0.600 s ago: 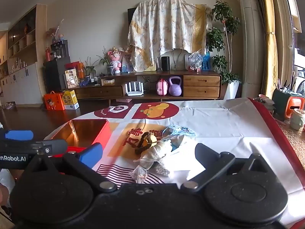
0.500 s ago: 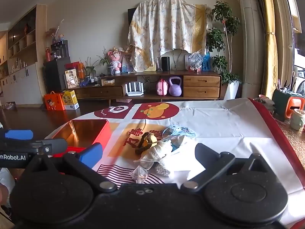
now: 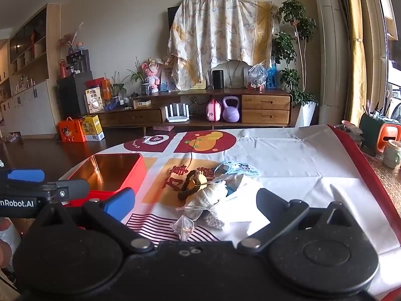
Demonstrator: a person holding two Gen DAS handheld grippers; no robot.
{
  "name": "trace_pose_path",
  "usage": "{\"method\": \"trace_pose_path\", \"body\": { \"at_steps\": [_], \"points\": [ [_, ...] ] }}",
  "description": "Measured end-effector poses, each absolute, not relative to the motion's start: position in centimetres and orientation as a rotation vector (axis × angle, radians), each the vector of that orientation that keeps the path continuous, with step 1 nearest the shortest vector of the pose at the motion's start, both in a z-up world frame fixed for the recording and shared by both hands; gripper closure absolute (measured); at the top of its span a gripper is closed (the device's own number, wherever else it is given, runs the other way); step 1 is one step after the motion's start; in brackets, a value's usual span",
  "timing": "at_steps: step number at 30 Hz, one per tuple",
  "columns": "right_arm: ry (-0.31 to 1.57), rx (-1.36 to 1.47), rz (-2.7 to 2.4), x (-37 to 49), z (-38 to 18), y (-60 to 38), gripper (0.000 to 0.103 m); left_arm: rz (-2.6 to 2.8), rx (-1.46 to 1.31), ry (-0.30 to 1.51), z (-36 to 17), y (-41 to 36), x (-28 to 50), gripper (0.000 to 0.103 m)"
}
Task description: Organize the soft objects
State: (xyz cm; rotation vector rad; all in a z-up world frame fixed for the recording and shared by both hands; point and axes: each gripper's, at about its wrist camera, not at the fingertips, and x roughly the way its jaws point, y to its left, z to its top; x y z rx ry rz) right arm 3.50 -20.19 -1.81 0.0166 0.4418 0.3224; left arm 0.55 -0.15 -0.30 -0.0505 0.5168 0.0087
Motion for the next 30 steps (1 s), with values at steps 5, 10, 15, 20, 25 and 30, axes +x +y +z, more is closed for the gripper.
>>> {"method": "trace_pose_path", "body": {
  "at_steps": [5,10,15,20,25,30],
  "points": [
    [0.446,0.017,0.326,4.13,-2.05,-20.37,0.0,0.009,-0.054,0.52,-0.44,-0.18,0.7,0.0],
    [0.45,0.01,0.335,4.01,-1.73,-20.13,0.0,0.01,-0.06,0.525,-0.8,0.16,1.36,0.0],
    [0.45,0.008,0.336,4.0,-1.68,-20.07,0.0,0.012,-0.059,0.521,-0.53,0.28,1.15,0.0],
    [0.452,0.008,0.337,4.04,-1.7,-20.05,0.0,0.014,-0.057,0.52,-0.58,0.17,1.19,0.0],
    [0.452,0.008,0.337,4.03,-1.72,-20.05,0.0,0.014,-0.059,0.522,-0.48,0.16,1.19,0.0],
    [0.452,0.008,0.336,4.04,-1.72,-20.05,0.0,0.012,-0.062,0.522,-0.49,0.15,1.2,0.0]
  ]
}}
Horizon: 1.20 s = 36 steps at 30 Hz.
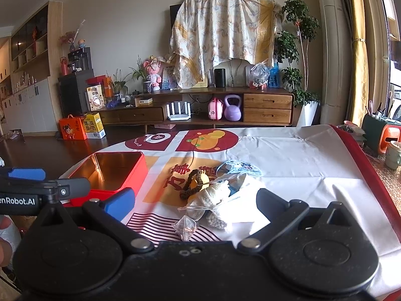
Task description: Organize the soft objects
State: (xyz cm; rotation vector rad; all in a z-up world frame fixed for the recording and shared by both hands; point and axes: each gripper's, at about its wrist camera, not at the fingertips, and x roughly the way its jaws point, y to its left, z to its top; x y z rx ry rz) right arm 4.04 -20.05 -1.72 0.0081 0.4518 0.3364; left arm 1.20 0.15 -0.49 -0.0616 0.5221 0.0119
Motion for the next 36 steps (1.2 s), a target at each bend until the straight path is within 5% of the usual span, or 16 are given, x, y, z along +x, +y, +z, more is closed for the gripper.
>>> {"method": "trace_pose_path", "body": {
  "at_steps": [36],
  "points": [
    [0.458,0.015,0.333,4.32,-2.06,-20.13,0.0,-0.043,-0.092,0.506,-0.42,0.04,0.66,0.0]
  ]
}}
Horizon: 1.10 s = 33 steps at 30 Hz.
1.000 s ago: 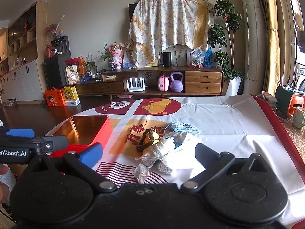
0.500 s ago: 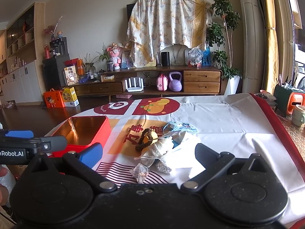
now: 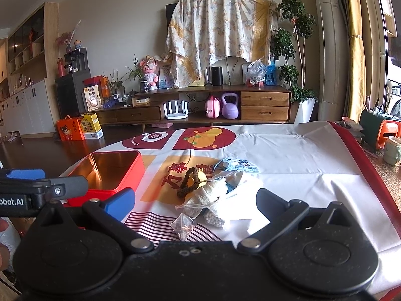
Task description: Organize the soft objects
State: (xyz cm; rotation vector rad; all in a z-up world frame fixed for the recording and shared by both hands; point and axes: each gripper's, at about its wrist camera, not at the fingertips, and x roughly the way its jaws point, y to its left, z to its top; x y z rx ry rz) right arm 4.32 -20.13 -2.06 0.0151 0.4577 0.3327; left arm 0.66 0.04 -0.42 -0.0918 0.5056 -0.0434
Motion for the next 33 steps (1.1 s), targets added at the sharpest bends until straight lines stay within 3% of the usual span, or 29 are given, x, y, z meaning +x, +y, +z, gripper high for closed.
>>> {"method": "trace_pose_path", "body": {
  "at_steps": [33],
  "points": [
    [0.632,-0.035,0.25,15.8,-6.4,-25.2,0.001,-0.123,-0.078,0.668,-5.0,-2.3,12.0,0.0]
  ]
}}
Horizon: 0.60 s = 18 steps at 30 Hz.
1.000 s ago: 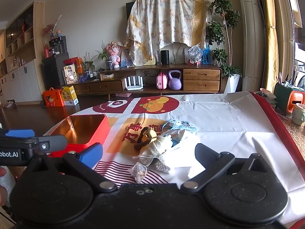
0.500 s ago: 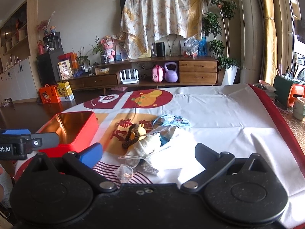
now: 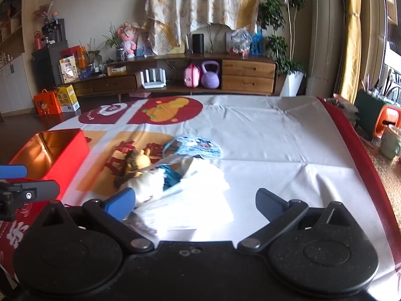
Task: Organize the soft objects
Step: 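Grasp the white mesh-wrapped bundle with the left gripper while the right gripper grasps the white tissue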
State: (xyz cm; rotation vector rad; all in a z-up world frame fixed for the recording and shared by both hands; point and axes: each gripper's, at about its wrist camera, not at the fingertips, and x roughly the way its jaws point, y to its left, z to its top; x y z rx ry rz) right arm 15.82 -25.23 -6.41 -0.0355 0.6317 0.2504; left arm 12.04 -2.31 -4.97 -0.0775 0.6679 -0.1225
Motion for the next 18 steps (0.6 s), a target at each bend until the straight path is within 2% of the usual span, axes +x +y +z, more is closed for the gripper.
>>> {"method": "trace_pose_path", "body": {
  "at_steps": [18],
  "points": [
    [0.758,-0.112,0.368,21.2,-10.7,-25.6,0.003,-0.258,-0.004,0.774,-8.5,-7.2,20.7,0.0]
  ]
}}
